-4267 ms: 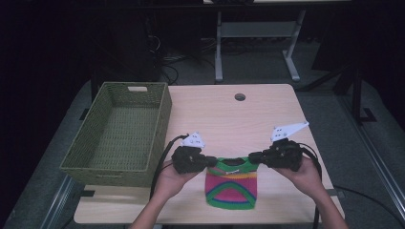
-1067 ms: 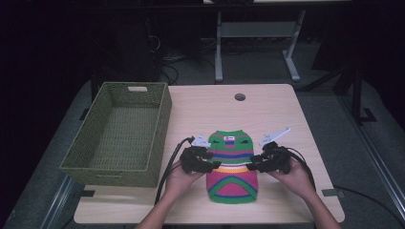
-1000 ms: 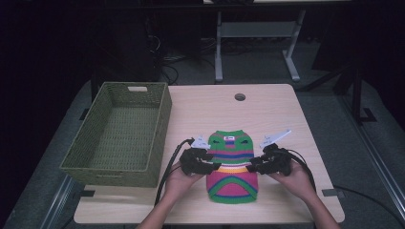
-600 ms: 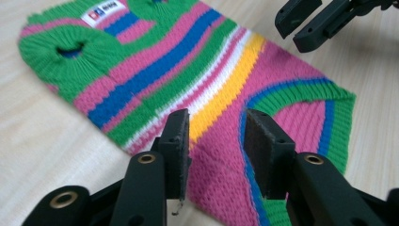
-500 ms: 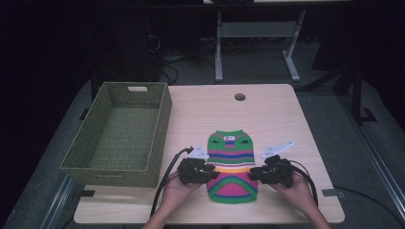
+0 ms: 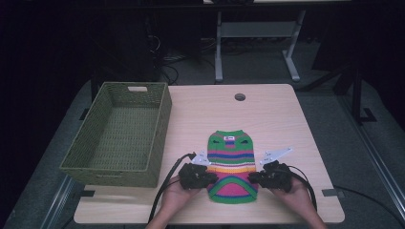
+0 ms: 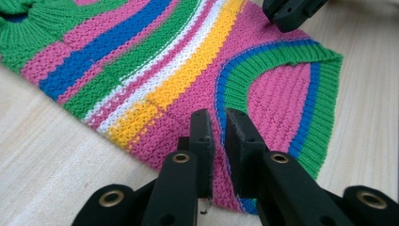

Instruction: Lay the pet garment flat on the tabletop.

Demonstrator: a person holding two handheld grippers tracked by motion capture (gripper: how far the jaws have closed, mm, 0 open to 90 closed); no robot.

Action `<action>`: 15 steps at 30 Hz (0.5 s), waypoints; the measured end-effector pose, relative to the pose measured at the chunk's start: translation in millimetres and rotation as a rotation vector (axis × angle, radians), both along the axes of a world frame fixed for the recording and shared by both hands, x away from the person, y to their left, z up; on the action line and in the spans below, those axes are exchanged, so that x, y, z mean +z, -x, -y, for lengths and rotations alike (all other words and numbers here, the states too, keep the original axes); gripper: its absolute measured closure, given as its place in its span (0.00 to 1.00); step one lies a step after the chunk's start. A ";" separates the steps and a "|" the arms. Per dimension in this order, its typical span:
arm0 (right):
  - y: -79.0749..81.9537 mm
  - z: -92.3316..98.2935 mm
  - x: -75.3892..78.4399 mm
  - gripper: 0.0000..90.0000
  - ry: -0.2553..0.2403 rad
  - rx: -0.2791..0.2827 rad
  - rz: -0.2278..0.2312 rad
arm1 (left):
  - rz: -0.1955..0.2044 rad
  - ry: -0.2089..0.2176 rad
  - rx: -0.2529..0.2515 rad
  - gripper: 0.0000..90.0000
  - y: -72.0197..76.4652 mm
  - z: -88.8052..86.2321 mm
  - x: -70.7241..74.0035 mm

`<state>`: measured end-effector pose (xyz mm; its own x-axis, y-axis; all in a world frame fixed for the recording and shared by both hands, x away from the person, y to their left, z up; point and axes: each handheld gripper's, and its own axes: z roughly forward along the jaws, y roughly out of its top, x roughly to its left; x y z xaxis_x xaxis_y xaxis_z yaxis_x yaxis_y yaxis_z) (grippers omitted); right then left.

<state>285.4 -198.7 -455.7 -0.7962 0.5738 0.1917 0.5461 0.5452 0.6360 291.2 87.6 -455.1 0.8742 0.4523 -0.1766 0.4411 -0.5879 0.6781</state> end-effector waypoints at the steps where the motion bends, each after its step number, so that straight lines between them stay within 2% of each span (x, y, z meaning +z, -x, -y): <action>1: 0.3 0.1 -0.7 0.89 0.006 -0.004 0.002 | -0.004 -0.008 -0.009 0.91 -0.3 0.2 -0.3; 2: 0.2 -0.3 -2.0 0.89 0.014 -0.007 -0.001 | -0.006 -0.007 -0.006 0.92 0.1 1.6 -1.4; 3: -0.1 -0.8 -2.8 0.89 0.024 -0.009 -0.008 | -0.002 -0.027 -0.010 0.93 -0.1 2.5 -1.8; 6: 0.1 -1.6 -3.4 0.90 0.027 -0.006 0.000 | 0.004 -0.046 -0.018 0.94 -0.5 4.6 -3.4; 10: -1.0 -0.4 -5.4 0.90 0.021 -0.005 -0.001 | 0.001 -0.034 0.003 0.94 -1.4 6.1 -4.9; 15: -0.9 -0.1 -5.9 0.89 0.021 -0.009 0.004 | 0.012 -0.058 -0.012 0.94 -2.6 5.5 -4.4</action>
